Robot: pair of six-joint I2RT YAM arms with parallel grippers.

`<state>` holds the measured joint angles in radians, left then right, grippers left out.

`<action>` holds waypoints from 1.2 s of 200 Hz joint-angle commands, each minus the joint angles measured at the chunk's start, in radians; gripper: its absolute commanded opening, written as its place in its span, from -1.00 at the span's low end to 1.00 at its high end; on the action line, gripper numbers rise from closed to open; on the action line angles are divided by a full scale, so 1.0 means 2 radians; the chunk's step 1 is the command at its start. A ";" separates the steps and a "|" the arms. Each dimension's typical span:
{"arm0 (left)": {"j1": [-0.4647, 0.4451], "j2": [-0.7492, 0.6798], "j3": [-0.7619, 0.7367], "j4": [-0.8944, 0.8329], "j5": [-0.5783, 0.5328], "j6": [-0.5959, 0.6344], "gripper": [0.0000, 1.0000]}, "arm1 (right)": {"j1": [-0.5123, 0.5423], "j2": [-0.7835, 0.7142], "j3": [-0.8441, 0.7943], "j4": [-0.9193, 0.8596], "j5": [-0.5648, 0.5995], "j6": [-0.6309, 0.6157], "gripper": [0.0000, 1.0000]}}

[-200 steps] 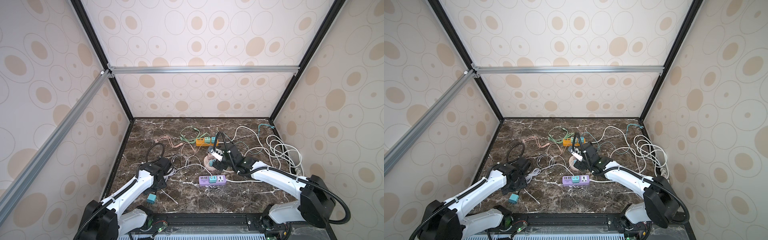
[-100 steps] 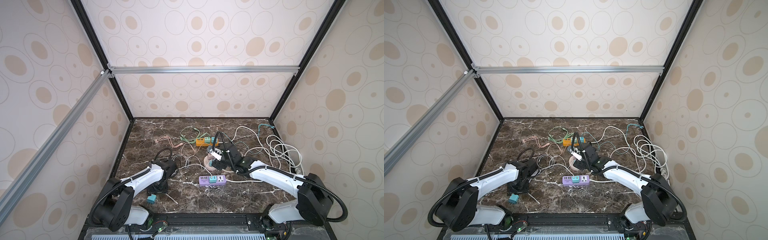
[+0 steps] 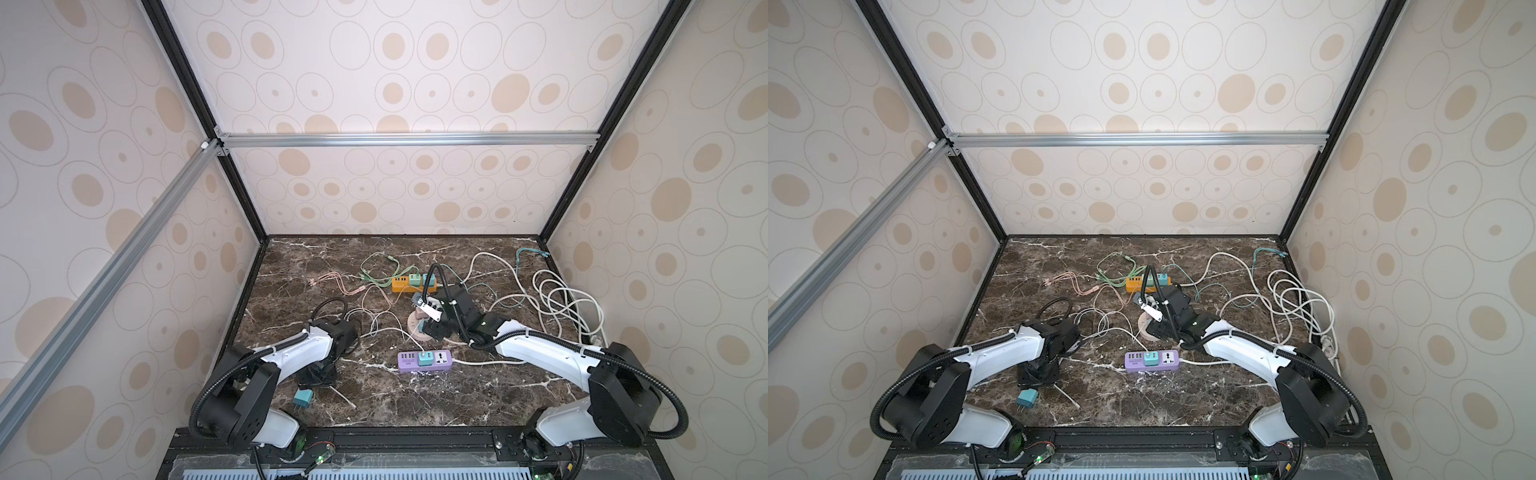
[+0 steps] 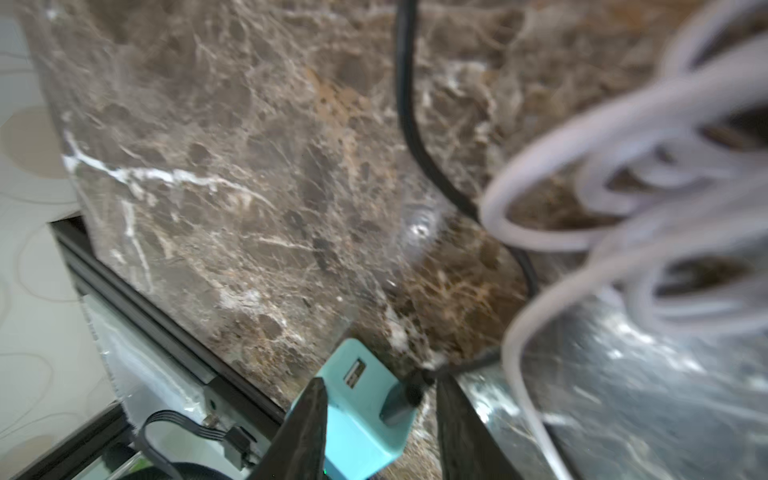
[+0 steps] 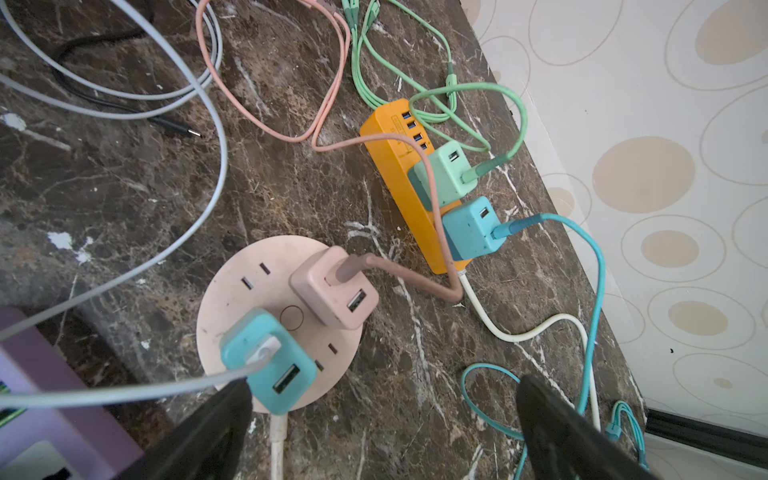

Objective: Insert the plug
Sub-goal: 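Lower the left gripper onto the loose teal charger with black cable, then close the left gripper around the teal charger's body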

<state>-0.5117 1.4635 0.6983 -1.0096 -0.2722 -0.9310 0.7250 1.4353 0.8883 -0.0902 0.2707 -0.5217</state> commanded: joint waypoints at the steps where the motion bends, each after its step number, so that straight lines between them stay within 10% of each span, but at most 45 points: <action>1: 0.000 0.038 -0.010 0.097 0.023 0.003 -0.29 | -0.003 0.000 0.013 -0.004 0.010 -0.005 0.99; 110: 0.061 0.033 0.017 0.157 -0.040 0.045 -1.00 | -0.003 0.005 0.025 -0.023 0.017 -0.006 0.99; 172: 0.132 0.051 0.081 0.218 -0.050 0.124 -1.00 | -0.003 0.013 0.037 -0.032 0.020 -0.012 0.99; 240: 0.127 -0.039 0.075 0.169 -0.030 0.130 0.45 | -0.003 0.013 0.038 -0.037 0.019 -0.008 0.99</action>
<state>-0.2554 1.5295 0.9016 -0.6098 -0.3340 -0.6716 0.7246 1.4513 0.9409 -0.1509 0.3065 -0.5365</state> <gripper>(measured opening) 0.672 0.992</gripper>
